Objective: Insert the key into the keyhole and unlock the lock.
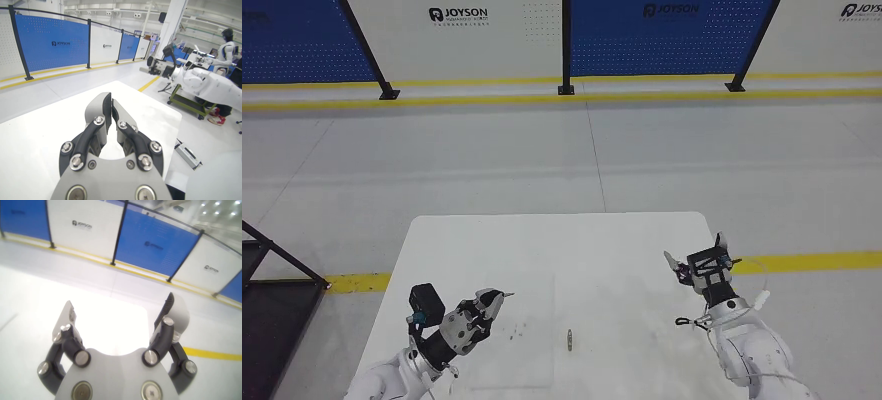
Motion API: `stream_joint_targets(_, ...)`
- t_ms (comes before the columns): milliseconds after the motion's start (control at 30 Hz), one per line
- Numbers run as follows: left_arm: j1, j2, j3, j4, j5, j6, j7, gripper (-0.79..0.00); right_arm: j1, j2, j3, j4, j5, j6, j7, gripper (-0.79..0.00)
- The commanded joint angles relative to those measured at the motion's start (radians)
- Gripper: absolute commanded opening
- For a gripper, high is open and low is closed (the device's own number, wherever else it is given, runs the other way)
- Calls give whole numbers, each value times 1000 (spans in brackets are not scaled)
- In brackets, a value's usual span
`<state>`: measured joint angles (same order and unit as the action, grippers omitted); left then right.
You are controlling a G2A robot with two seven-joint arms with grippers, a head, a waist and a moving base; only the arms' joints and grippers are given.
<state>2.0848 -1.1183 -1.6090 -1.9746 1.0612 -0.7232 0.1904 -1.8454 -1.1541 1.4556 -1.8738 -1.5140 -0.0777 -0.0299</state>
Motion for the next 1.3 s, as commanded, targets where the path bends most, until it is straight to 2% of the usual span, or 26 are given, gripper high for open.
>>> stream_joint_targets(0, 0, 0, -1, 4, 4, -2, 7, -785, -46, -1, -78, -30, -75, -46, -13, 0)
stream_joint_targets(167, 0, 0, -1, 4, 4, -2, 7, -785, -115, -7, -270, -45, -239, -94, -42, 0)
stream_joint_targets(233, 0, 0, -1, 4, 4, -2, 7, -785, -112, -14, -342, -24, -241, -114, -45, 0)
stream_joint_targets(433, 0, 0, -1, 4, 4, -2, 7, -785, -39, -48, -496, 103, -218, -29, 54, 0)
stream_joint_targets(667, 0, 0, -1, 4, 4, -2, 7, -785, 32, -82, -587, 225, -120, 49, 89, 0)
stream_joint_targets(767, 0, 0, -1, 4, 4, -2, 7, -785, 51, -93, -605, 261, -112, 115, 85, 0)
stream_joint_targets(933, 0, 0, -1, 4, 4, -2, 7, -785, 72, -101, -615, 298, -85, 141, 64, 0)
stream_joint_targets(967, 0, 0, -1, 4, 4, -2, 7, -785, 75, -102, -617, 303, -81, 143, 62, -71)
stream_joint_targets(1000, 0, 0, -1, 4, 4, -2, 7, -785, 77, -103, -617, 309, -76, 145, 60, -274)
stream_joint_targets(1033, 0, 0, -1, 4, 4, -2, 7, -785, 80, -104, -619, 313, -72, 146, 58, -351)
stream_joint_targets(1100, 0, 0, -1, 4, 4, -2, 7, -785, 85, -106, -621, 320, -61, 145, 56, -416)
stream_joint_targets(1267, 0, 0, -1, 4, 4, -2, 7, -785, 93, -109, -624, 334, -47, 152, 52, -486)
